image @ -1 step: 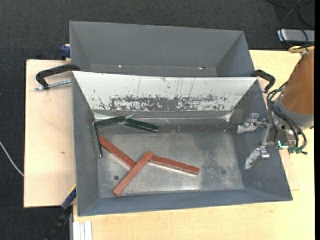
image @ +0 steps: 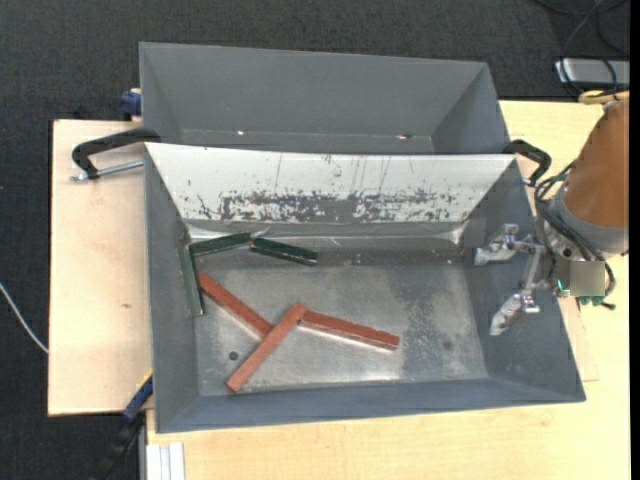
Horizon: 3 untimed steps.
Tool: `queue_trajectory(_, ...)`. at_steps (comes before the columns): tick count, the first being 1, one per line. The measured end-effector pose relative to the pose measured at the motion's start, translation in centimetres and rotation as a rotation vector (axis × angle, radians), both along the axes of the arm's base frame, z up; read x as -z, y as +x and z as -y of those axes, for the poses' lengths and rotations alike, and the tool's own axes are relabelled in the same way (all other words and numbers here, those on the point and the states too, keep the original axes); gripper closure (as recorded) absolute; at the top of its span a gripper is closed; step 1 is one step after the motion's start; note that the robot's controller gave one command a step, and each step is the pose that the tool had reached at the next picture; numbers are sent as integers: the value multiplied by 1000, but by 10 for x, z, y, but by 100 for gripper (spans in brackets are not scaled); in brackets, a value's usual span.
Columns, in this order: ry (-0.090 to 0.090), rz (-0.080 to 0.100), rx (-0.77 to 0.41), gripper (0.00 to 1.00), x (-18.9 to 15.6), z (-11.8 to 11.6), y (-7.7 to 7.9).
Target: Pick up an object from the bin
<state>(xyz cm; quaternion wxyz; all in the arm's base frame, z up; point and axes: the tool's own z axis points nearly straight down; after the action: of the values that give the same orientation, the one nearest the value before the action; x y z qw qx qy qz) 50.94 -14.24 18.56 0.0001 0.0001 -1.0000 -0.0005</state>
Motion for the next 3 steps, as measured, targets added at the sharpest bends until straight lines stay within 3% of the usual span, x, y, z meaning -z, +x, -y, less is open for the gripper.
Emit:
queue_trajectory(1,-1,6,75,0,52,-27,-3)
queue_trajectory(2,-3,4,-113,100,109,-70,61)
queue_trajectory(3,-2,12,-114,0,112,-72,61)
